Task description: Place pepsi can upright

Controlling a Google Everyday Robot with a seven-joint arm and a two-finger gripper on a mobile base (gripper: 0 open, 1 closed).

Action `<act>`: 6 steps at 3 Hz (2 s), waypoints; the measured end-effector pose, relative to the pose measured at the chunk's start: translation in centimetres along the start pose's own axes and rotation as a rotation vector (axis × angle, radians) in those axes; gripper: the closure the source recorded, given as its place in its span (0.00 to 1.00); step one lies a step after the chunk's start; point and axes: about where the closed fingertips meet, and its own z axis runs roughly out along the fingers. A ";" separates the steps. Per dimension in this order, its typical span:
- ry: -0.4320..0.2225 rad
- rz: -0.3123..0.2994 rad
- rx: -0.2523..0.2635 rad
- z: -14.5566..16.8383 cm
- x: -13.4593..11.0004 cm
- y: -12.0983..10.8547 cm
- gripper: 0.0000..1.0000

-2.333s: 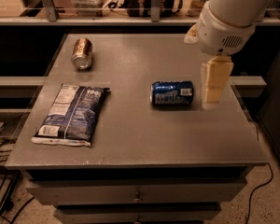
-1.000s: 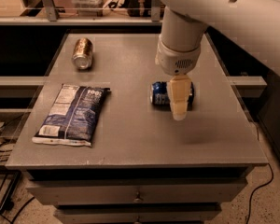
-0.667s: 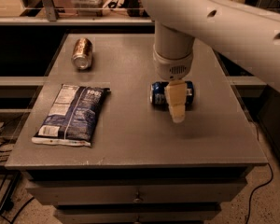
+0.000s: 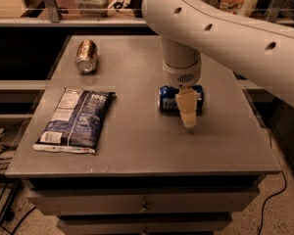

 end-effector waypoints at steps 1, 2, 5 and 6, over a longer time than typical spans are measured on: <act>-0.014 0.013 0.017 -1.1 -0.1 -0.2 0.40; -0.054 0.019 0.028 -2.1 -0.5 -0.1 0.63; -0.375 0.071 0.074 -4.9 -0.9 -0.4 1.00; -0.572 0.095 0.137 -7.4 0.2 -0.8 1.00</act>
Offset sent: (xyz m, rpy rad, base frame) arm -0.0091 0.0138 0.0322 0.1048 -0.0134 -0.0090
